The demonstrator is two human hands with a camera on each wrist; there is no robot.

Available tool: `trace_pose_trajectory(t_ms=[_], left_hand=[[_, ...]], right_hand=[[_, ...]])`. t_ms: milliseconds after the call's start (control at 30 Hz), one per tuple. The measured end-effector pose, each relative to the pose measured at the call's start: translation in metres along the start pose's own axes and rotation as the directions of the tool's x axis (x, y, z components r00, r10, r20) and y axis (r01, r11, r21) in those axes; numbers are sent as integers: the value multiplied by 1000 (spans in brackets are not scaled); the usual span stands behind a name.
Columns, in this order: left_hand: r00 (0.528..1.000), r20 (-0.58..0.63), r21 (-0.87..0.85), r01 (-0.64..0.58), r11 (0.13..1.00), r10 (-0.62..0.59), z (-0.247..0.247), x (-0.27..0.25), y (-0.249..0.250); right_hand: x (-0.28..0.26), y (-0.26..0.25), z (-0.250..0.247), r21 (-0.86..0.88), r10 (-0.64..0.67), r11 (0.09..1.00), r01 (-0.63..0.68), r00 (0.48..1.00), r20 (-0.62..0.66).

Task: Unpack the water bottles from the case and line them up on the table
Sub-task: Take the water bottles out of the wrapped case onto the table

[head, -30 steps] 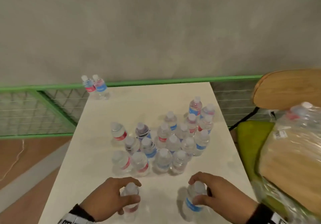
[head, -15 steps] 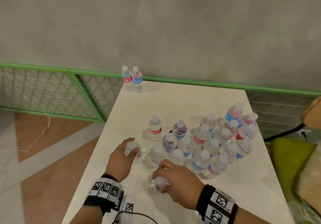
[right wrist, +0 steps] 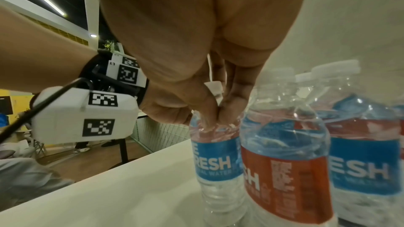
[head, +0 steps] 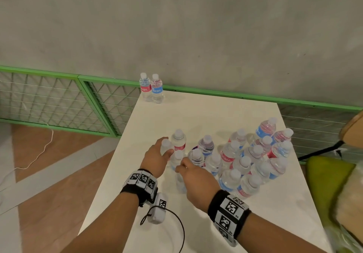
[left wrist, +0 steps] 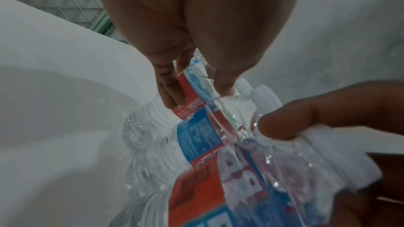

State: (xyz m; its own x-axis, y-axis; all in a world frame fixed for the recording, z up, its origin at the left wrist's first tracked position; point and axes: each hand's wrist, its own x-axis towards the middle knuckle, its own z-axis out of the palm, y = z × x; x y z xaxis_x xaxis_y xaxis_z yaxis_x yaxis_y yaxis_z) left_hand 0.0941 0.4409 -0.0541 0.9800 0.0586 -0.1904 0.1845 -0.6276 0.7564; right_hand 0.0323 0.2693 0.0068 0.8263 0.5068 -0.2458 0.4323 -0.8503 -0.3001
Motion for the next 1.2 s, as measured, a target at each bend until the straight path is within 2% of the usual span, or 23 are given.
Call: trace_pose_trajectory(t_ms=[167,267,367,433,500,600,700,767,800,900,967,1000,1067,1100,1200], left_hand=[[1000,16,14,4,1000,-4,0,-3,2],[1000,-19,-39,-24,999,23,-1,-7,-4],[996,-86,-32,-10,999,8,-7,-20,2],[988,-148,-20,-50,999,47,-14,-31,14],[970,-181,29,-157,987,160,-22,-42,32],[947,-89,36,-306,951,308,-32,-61,75],[904,135,-21,-407,913,406,-22,-86,124],[840,293,-23,-470,882,456,4,-103,145],[790,392,-15,-507,862,471,22,-110,153],[563,719,-24,-566,824,408,92,-131,172],[420,837,-58,-567,821,349,145,-139,181],[371,868,-68,-569,820,329,172,-142,186],[294,911,-67,-586,807,289,225,-146,196],[270,922,-62,-604,795,278,250,-146,203],[259,928,-53,-617,785,266,317,-148,234]], right_hand=[[1,3,2,32,-15,999,15,1000,-4],[-2,13,-2,167,-39,985,38,999,3],[-12,24,-12,328,-22,944,41,998,-59],[-24,32,-22,430,-5,901,57,993,-121],[-42,44,-31,523,33,850,59,986,-165],[-79,73,-35,558,119,830,-4,979,-168],[-127,110,-24,474,222,863,-176,974,-42],[-163,134,-11,396,292,864,-313,950,112],[-181,145,-3,359,319,859,-366,930,184],[-230,176,18,328,400,804,-496,859,320],[-259,195,27,350,467,737,-578,810,355],[-272,204,30,363,506,701,-614,786,354],[-298,226,35,388,606,622,-680,732,310],[-309,238,37,406,664,581,-706,699,265],[-339,288,41,500,825,443,-744,557,97]])
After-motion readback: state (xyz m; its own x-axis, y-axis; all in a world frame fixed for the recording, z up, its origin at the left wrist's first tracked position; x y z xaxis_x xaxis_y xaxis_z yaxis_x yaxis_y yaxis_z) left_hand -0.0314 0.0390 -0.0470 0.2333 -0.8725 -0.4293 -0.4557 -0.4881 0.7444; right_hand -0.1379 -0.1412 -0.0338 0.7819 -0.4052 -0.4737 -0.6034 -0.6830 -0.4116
